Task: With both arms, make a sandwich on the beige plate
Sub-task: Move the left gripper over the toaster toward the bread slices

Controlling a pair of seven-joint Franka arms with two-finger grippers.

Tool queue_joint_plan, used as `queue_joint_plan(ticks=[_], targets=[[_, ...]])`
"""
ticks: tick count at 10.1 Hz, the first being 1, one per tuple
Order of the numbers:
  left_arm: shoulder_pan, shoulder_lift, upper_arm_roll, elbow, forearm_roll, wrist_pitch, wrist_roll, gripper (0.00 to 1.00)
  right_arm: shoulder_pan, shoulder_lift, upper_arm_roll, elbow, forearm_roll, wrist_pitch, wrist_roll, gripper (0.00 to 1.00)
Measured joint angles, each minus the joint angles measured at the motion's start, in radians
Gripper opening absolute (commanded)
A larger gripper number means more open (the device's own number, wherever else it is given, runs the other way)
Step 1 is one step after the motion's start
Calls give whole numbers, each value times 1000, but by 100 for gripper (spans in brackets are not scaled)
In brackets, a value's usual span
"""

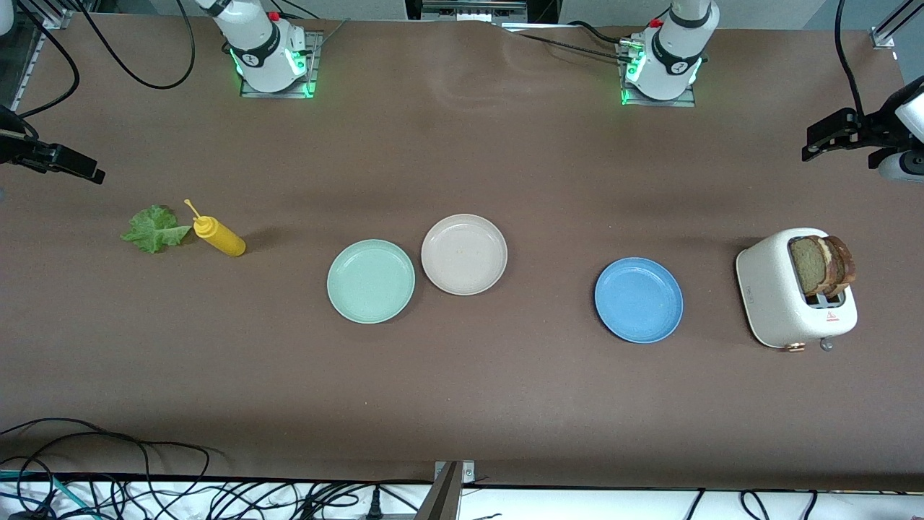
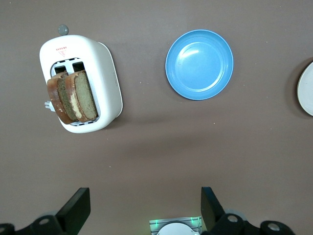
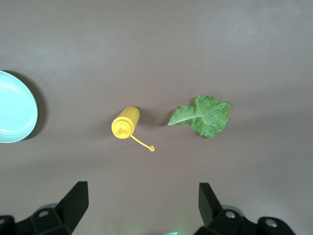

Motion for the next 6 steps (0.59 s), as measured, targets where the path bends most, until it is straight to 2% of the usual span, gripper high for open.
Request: queue_joint_plan(ticks=[6], targets=[[2, 0, 7, 0, 0, 0, -1, 100, 0, 0, 0, 0, 0, 0, 0, 100]])
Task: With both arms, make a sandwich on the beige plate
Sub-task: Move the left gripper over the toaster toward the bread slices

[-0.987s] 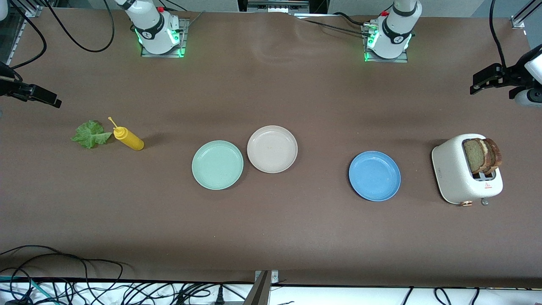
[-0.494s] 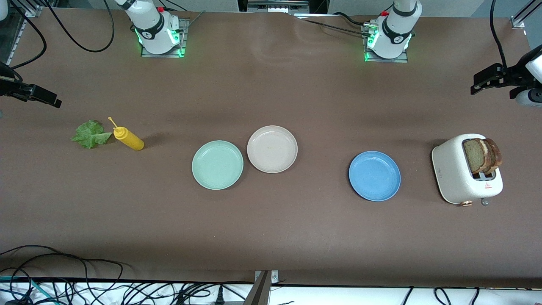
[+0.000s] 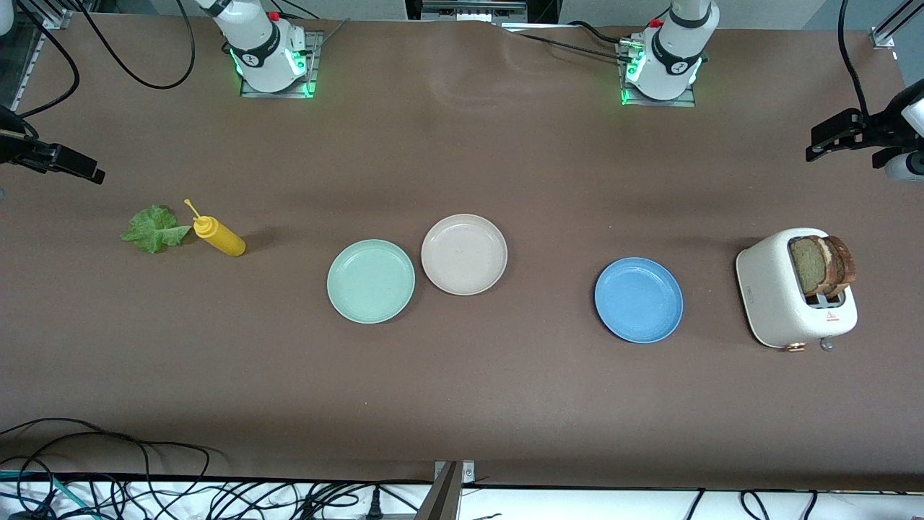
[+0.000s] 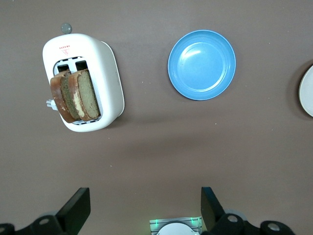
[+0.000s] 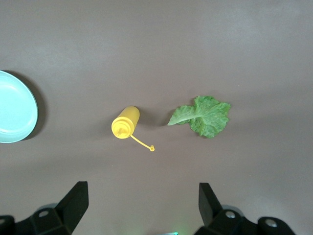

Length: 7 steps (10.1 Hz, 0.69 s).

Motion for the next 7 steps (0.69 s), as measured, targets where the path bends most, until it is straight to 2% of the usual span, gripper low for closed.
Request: queue_joint_plan(ticks=[4, 7], targets=[[5, 3, 3, 0, 0, 0, 0, 100, 0, 0, 0, 0, 0, 0, 0, 100], [55, 32, 11, -1, 1, 0, 0, 100, 0, 0, 0, 0, 0, 0, 0, 100]])
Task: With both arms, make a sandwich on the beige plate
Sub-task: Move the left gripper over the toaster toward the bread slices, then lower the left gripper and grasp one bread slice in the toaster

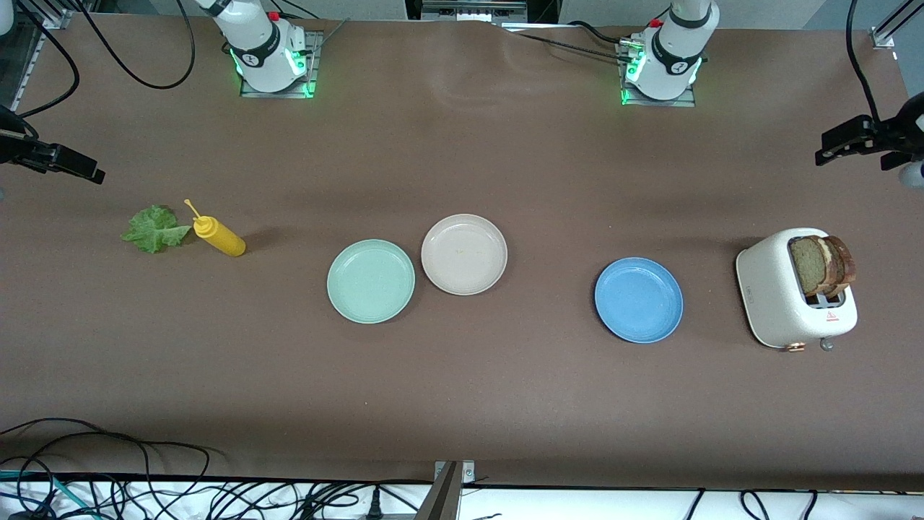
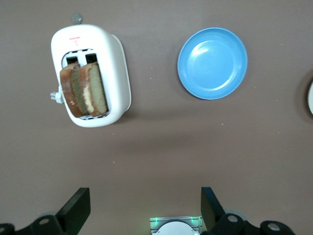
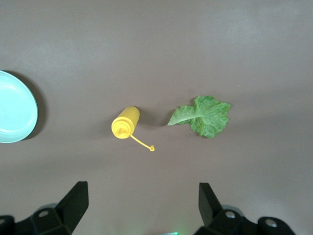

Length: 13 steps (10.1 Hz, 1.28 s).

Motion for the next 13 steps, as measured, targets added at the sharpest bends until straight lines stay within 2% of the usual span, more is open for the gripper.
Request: queue_joint_plan(ticks=[6, 8, 13], targets=[[128, 136, 3, 0, 32, 7, 1, 100, 0, 1, 0, 0, 0, 0, 0, 100], [134, 178, 1, 0, 75, 99, 1, 100, 0, 1, 0, 1, 0, 0, 0, 100], [106, 358, -10, 1, 76, 302, -13, 100, -7, 2, -9, 3, 0, -1, 2, 100]])
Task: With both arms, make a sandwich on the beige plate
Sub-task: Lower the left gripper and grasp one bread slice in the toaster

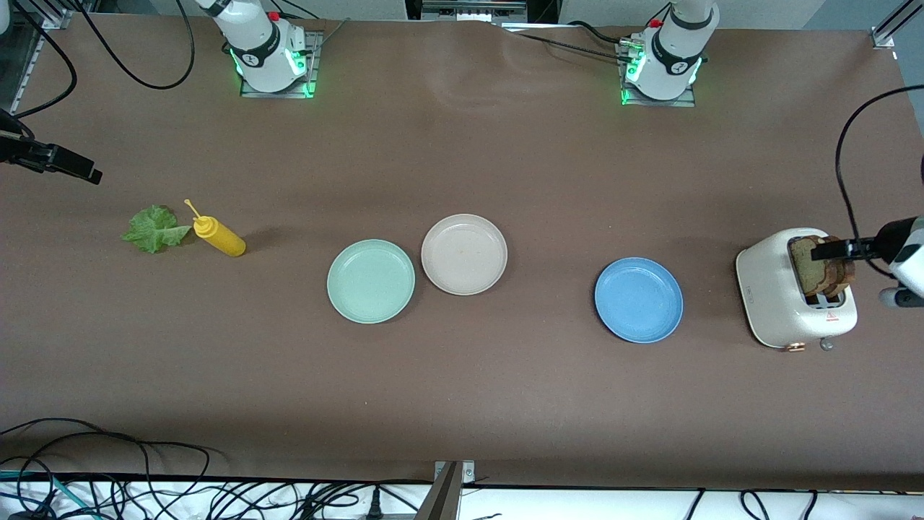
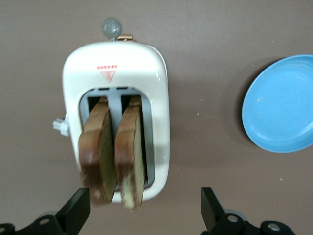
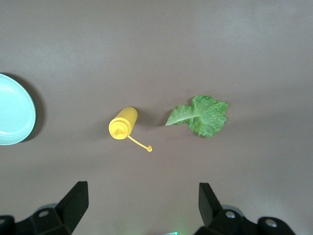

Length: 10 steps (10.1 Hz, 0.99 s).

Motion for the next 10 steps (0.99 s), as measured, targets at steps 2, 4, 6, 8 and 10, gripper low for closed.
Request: queue_joint_plan(ticks=[2, 4, 6, 8, 10], targets=[[0, 31, 0, 1, 0, 7, -34, 100, 0, 0, 0, 0, 0, 0, 0, 100], [1, 47, 1, 0, 0, 7, -70, 100, 1, 0, 0, 0, 0, 0, 0, 100], [1, 62, 0, 0, 0, 6, -111, 69, 1, 0, 0, 0, 0, 0, 0, 100], [1, 66, 0, 0, 0, 5, -113, 21, 1, 0, 1, 0, 0, 0, 0, 100], [3, 66, 0, 0, 0, -1, -113, 0, 1, 0, 2, 0, 0, 0, 0, 100]])
